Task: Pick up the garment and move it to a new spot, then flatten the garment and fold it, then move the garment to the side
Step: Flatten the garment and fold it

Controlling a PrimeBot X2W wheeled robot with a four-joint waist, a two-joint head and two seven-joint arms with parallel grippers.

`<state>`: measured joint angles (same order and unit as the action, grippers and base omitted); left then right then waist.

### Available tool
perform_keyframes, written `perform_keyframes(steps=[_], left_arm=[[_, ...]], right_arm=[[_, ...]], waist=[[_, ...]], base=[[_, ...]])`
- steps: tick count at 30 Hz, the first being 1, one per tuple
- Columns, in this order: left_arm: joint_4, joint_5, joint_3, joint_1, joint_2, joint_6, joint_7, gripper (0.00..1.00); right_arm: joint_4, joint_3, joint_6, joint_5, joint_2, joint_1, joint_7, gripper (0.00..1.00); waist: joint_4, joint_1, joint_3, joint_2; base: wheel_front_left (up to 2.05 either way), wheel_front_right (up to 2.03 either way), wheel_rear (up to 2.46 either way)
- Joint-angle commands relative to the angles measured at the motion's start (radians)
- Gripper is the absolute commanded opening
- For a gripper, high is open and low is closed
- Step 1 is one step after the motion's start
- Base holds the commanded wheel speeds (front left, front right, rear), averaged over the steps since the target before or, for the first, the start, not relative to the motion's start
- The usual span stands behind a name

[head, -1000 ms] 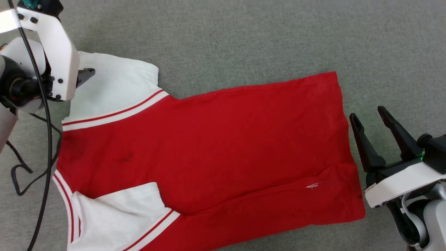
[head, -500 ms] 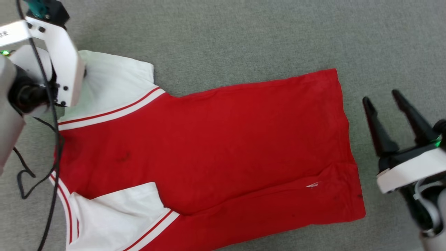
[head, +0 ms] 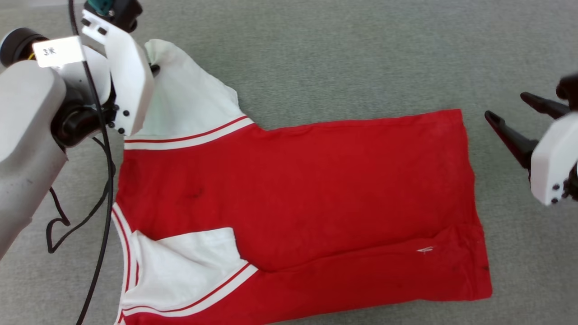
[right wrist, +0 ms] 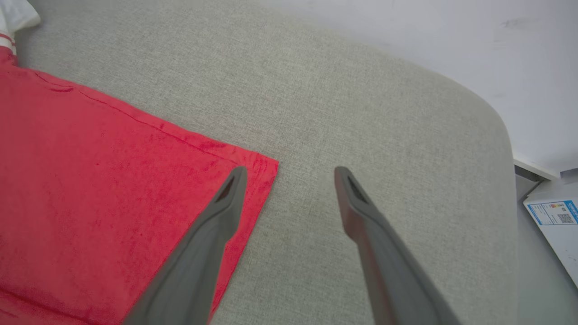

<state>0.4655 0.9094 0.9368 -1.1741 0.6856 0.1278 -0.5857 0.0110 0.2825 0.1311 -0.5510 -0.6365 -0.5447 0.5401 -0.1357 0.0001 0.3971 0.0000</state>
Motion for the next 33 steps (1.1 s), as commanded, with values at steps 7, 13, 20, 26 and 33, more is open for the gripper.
perform_keyframes(steps=[7,13,20,26,33], left_arm=[[-0.07,-0.016,0.019,-0.028,0.0,0.001,0.021,0.0],[-0.105,-0.028,0.027,-0.053,-0.013,0.001,0.032,0.0],[-0.119,-0.039,0.031,-0.063,-0.013,0.001,0.05,0.0],[-0.118,-0.036,0.035,-0.059,-0.004,0.001,0.06,0.0],[-0.119,-0.017,0.031,-0.013,0.016,0.001,0.097,0.0]], right_arm=[[0.106,0.145,-0.001,-0.099,-0.032,-0.165,0.254,1.0],[0.235,0.229,-0.001,-0.078,-0.012,-0.262,0.3,1.0],[0.394,0.353,-0.001,-0.067,0.024,-0.276,0.273,1.0],[0.457,0.427,-0.001,-0.121,0.033,-0.29,0.208,0.14],[0.48,0.429,-0.001,-0.163,0.008,-0.33,0.032,0.0]], waist=[[0.045,-0.0001,0.023,0.0],[0.082,-0.0001,0.065,0.0],[0.099,-0.0001,0.091,0.0],[0.099,-0.0001,0.096,0.0],[0.091,-0.0001,0.054,0.0]], base=[[0.0,0.0,0.0],[0.0,0.0,0.0],[0.0,0.0,0.0],[0.0,0.0,0.0],[0.0,0.0,0.0]])
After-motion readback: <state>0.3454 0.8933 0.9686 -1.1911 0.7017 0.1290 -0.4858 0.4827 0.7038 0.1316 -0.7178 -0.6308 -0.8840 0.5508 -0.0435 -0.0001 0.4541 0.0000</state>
